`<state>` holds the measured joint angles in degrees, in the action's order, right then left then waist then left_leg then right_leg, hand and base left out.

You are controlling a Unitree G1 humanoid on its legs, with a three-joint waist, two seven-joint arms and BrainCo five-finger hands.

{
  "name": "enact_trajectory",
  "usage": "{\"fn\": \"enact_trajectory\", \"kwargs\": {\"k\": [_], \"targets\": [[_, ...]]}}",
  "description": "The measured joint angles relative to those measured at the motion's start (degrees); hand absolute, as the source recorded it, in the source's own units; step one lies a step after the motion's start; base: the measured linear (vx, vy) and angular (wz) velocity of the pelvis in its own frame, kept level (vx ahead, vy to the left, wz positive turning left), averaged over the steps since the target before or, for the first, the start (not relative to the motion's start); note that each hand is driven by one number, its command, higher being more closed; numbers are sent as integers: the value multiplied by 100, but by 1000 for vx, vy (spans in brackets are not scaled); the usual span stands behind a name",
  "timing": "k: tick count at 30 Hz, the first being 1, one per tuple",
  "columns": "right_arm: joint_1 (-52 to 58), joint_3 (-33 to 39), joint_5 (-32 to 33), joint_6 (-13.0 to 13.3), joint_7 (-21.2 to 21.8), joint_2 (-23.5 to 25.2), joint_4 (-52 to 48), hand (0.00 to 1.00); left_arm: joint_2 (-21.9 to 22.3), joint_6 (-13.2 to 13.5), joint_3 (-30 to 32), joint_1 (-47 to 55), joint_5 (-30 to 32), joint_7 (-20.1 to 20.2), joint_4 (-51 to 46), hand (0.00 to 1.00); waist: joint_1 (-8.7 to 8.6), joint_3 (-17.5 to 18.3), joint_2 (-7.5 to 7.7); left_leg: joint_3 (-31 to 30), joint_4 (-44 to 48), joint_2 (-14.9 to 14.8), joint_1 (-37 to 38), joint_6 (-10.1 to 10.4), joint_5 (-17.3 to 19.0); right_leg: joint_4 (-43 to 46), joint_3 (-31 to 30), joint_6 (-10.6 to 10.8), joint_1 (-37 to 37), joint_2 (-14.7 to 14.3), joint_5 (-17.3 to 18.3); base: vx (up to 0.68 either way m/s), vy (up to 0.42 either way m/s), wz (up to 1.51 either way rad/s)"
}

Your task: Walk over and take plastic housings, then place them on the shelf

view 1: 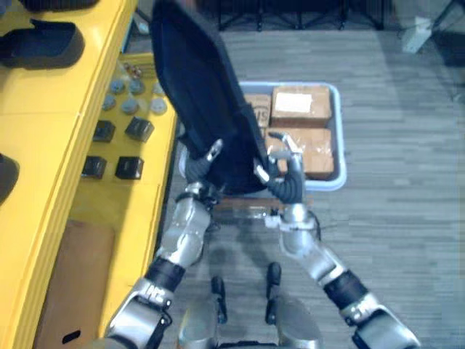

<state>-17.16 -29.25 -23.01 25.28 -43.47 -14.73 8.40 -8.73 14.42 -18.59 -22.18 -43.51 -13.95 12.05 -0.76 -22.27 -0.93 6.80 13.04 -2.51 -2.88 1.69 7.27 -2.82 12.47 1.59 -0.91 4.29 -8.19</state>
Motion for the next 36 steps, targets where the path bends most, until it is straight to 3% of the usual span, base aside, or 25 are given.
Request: {"fn": "enact_trajectory", "kwargs": {"k": [1, 5, 6, 8, 10, 13, 16, 18, 20, 22, 23, 25, 29, 33, 36], "targets": [[123, 50, 133, 107, 125, 1, -177, 0, 27, -6, 32, 187, 277, -100, -200, 100, 15, 17, 20, -3, -57, 5, 78, 1, 0, -11, 13, 0, 53, -4, 0, 34, 13, 7], [641, 454, 1128, 497, 1029, -2, -1325, 0, 97, -106, 204, 1035, 2713, -980, -1031, 100, 78, 228, 35, -33, -78, 12, 206, 6, 5, -83, 64, 20, 227, -5, 15, -7, 11, 4], [723, 619, 1352, 537, 1133, 4, -1514, 0, 104, -120, 234, 1135, 2972, -1064, -1121, 100, 84, 238, 38, -47, -83, 12, 251, 10, 9, -85, 80, 38, 279, -5, 30, -25, 8, 12], [1199, 1328, 2677, 795, 1770, 1, -2074, 0, 118, -174, 372, 1634, 3748, -1336, -1388, 100, 99, 469, 75, -69, -135, 22, 288, 12, 12, -84, 124, 52, 310, -1, 104, -50, 0, 9], [1656, 1773, 3599, 988, 2273, 7, -2366, 0, 122, -238, 506, 2000, 4216, -1520, -1512, 100, 99, 607, 88, -55, -152, 18, 292, 12, 13, -89, 125, 62, 309, -8, 129, -22, -2, 1], [2234, 2228, 4799, 1326, 3135, 71, -2646, 0, 134, -270, 726, 2461, 5040, -1782, -1679, 100, 59, 657, 89, 0, -161, 8, 302, 14, 15, -114, 86, 46, 305, -18, 137, -33, 6, -9], [2590, 2728, 5845, 1492, 3837, 315, -2656, 0, 185, -271, 916, 2768, 5601, -1904, -1792, 100, 2, 754, 99, 59, -212, 3, 314, 17, 14, -174, 20, 43, 286, -30, 108, -38, 14, -12], [2911, 3099, 6246, 1490, 4103, 470, -2650, 0, 255, -214, 1095, 2967, 5631, -1944, -1881, 100, -3, 793, 92, 141, -276, -4, 389, 20, 12, -174, -27, 40, 294, -37, 111, 6, 17, -16], [3290, 3398, 6272, 1472, 4069, 625, -2595, 0, 308, -50, 1344, 3182, 5483, -1962, -1937, 100, -31, 878, 78, 169, -306, -9, 388, 24, 15, -173, -52, 52, 261, -43, 107, 22, 20, -10], [3742, 3638, 6271, 1225, 3966, 806, -2348, 0, 340, 233, 1588, 3424, 5148, -1937, -2107, 100, -51, 910, 90, 180, -332, -17, 403, 28, 18, -173, -73, 54, 255, -53, 100, 28, 23, -5], [3939, 3702, 6224, 975, 3920, 878, -1894, 0, 398, 508, 1653, 3615, 4723, -1835, -2284, 100, -48, 917, 102, 183, -365, -15, 430, 29, 18, -172, -94, 53, 255, -52, 101, 19, 33, -7], [4058, 3707, 5881, 776, 3688, 951, -1301, 0, 518, 769, 1712, 3794, 4396, -1665, -2400, 100, -35, 925, 101, 216, -421, -7, 501, 28, 18, -173, -137, 59, 282, -50, 106, 13, 36, -9], [4292, 3746, 5900, 697, 3785, 1317, -577, 0, 730, 1271, 1762, 4136, 3718, -1175, -2469, 100, -35, 1046, 46, 254, -489, 8, 589, 24, 23, -173, -162, 78, 314, -37, 121, 6, 37, -4], [4204, 3839, 5664, 700, 4017, 1300, -580, 0, 727, 1358, 1857, 4146, 3501, -1110, -2616, 100, -33, 1129, 85, 258, -483, 8, 591, 23, 24, -173, -168, 74, 317, -38, 125, -26, 15, -1], [3908, 3799, 5527, 693, 4194, 1235, -580, 0, 701, 1332, 2120, 4112, 3612, -1432, -2902, 100, -17, 1150, 110, 201, -480, 19, 591, 23, 24, -175, -130, 67, 355, -29, 162, -55, 14, 9]]}}
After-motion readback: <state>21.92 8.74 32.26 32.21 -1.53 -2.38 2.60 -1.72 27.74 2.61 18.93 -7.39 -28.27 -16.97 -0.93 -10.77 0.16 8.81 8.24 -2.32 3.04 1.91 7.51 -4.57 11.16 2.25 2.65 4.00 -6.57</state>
